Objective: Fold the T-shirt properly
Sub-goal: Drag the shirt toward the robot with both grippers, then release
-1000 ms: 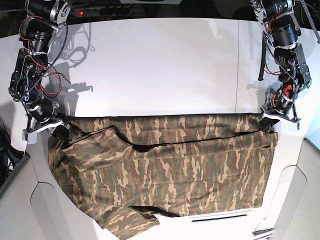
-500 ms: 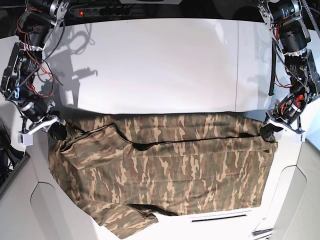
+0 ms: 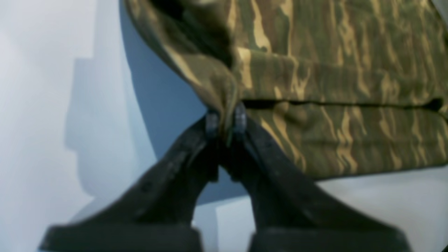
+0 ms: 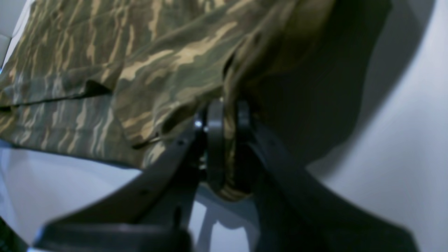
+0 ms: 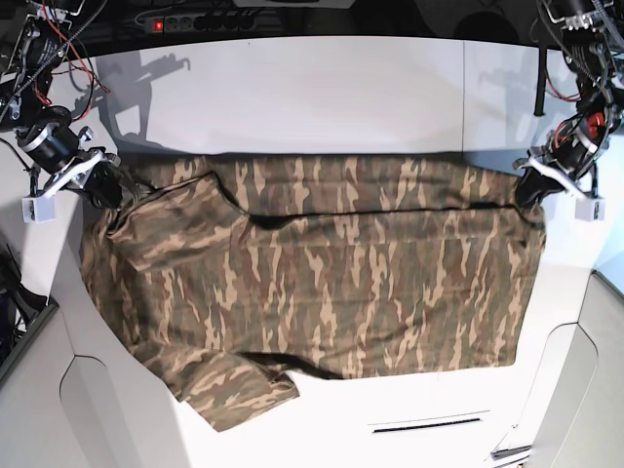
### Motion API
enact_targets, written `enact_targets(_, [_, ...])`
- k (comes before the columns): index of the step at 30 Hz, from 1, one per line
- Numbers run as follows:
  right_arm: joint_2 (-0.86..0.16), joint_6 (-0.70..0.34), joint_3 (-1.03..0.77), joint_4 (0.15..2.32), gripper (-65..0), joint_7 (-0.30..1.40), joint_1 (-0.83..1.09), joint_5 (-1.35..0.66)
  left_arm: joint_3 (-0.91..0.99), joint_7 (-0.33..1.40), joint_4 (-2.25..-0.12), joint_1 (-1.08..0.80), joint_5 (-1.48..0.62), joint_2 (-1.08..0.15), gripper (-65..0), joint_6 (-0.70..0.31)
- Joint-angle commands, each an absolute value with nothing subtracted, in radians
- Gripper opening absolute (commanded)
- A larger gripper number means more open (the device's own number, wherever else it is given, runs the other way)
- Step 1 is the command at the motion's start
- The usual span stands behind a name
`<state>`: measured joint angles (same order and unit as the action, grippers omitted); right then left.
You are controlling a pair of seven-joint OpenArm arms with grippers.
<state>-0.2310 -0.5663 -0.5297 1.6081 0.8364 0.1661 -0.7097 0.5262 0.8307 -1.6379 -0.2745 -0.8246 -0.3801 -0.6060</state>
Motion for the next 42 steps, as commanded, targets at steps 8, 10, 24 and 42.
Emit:
enact_targets(8, [-0.255,-0.577,-0.574,1.72,-65.0,0.866,0.295,-0.806,0.587,0.813,-1.793,-0.456,-0.849,-0.397,-65.0,-0.618])
enact_targets(10, [-0.255,-0.577,-0.586,1.744,-65.0,0.892,0.324,-0.824,0.6,0.812,-1.814,-0.493,-0.85,-0.397,-65.0,-0.619])
enact_targets(24, [-0.255,-0.576,-0.668,1.83,-65.0,0.898,0.515,-0.836,0.616,0.812,-1.949,-0.697,-0.857,-0.391,-65.0,-0.626])
enact_targets(42, [-0.262,-0.572,-0.826,1.828,-32.9,0.719,0.464,-0.774,0.748,0.797,-1.95,-0.671,-0.864,-0.316,-42.4,-0.625])
